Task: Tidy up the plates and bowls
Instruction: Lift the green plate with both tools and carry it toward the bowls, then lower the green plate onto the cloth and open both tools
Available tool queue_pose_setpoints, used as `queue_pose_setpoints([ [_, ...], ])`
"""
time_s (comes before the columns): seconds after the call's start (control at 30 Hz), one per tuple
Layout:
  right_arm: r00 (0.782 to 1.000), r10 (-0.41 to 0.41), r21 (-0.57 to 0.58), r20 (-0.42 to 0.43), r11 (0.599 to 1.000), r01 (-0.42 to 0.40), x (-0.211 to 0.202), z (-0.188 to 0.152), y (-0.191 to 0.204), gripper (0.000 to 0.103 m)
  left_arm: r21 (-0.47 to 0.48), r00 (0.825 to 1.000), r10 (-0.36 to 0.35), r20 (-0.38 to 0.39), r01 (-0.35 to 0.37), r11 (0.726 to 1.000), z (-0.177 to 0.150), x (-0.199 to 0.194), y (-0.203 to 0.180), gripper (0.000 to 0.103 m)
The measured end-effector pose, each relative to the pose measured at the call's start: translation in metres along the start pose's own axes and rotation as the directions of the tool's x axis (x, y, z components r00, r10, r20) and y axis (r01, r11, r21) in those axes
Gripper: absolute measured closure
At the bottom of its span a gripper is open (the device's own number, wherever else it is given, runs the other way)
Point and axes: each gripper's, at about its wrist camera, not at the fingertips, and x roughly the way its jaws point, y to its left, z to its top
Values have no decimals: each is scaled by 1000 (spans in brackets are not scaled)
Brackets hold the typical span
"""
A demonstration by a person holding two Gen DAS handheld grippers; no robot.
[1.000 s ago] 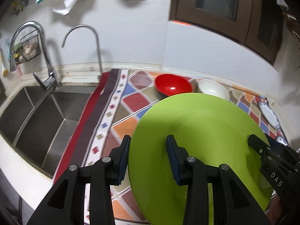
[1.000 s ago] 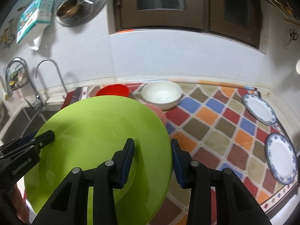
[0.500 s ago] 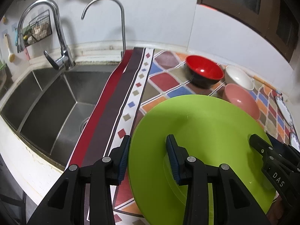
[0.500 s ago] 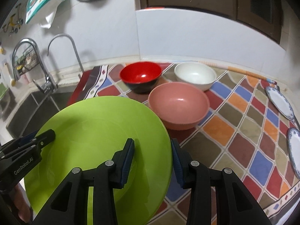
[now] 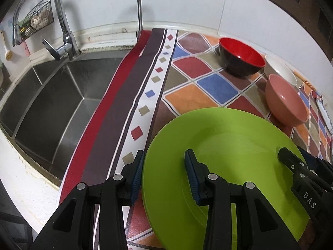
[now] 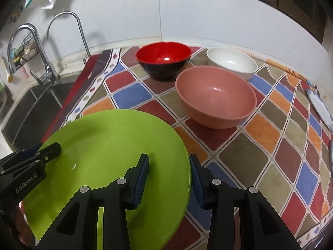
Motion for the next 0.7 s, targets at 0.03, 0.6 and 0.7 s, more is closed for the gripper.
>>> queue_pose_setpoints([
  [0.03, 1000, -1, -2, -4, 1000, 1, 2, -1, 0, 63, 2, 1000, 2, -3, -2, 1000, 0, 1, -1, 64],
  [0.6, 996, 14, 41, -83, 999, -10, 19, -16, -7, 60, 20, 997, -22, -78, 24, 1000, -13, 11, 0, 62],
  [0.7, 996, 20, 50, -93, 999, -15, 20, -17, -9, 60, 16, 996, -39, -74, 41, 999, -13, 7, -1, 53],
])
